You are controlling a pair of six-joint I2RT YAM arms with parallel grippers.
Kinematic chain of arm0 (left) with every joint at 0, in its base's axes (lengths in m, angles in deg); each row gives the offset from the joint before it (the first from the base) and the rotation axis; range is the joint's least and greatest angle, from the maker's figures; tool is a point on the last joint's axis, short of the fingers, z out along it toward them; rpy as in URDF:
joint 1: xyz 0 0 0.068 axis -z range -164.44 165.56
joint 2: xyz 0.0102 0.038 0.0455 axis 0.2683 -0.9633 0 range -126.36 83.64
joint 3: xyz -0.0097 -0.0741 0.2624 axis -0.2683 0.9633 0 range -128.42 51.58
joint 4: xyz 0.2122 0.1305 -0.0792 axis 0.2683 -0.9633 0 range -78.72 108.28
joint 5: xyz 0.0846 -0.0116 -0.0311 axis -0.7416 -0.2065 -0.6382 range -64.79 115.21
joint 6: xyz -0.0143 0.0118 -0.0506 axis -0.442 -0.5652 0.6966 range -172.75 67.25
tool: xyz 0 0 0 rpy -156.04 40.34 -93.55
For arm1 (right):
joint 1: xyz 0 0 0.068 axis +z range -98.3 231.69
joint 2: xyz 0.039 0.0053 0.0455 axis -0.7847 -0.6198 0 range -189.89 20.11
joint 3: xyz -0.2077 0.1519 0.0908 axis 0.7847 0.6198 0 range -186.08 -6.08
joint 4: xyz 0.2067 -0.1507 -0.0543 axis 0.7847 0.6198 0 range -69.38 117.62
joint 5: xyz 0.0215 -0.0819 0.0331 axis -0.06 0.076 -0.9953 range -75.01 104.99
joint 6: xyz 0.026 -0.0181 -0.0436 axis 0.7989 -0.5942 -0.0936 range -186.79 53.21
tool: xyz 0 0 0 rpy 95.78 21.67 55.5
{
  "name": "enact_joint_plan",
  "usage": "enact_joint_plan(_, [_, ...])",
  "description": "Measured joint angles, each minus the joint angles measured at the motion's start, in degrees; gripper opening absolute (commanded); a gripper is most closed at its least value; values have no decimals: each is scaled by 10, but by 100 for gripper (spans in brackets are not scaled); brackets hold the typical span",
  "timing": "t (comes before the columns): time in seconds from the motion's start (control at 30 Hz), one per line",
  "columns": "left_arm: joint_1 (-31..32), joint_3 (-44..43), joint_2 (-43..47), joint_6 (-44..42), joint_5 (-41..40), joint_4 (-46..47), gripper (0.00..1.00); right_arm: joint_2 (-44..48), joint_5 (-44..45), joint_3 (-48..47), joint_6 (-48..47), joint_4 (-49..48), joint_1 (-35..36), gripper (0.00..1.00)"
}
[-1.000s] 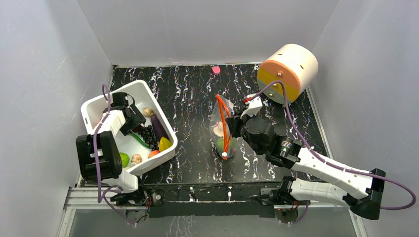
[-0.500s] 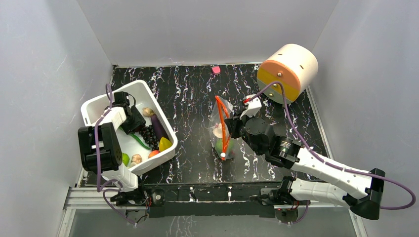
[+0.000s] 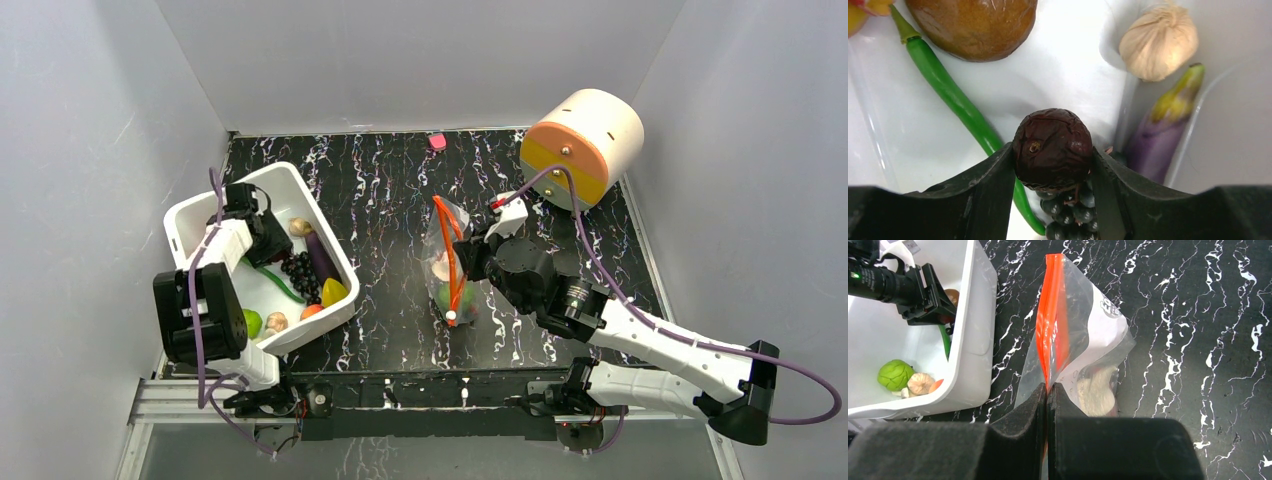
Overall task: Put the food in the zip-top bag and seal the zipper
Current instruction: Pick up the fake fruit from the bin.
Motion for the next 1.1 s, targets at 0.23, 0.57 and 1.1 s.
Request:
enact_joint_plan(0.23, [0, 0, 88, -7, 12, -20, 33, -12, -16, 0, 6, 1, 0, 0])
enact_joint_plan(0.57, [0, -1, 193, -16, 69, -56, 30, -35, -38, -2, 18, -1, 0, 0])
enact_joint_plan(1.1, [69, -59, 294, -16, 229, -79, 26, -80, -73, -21, 57, -5, 0, 0])
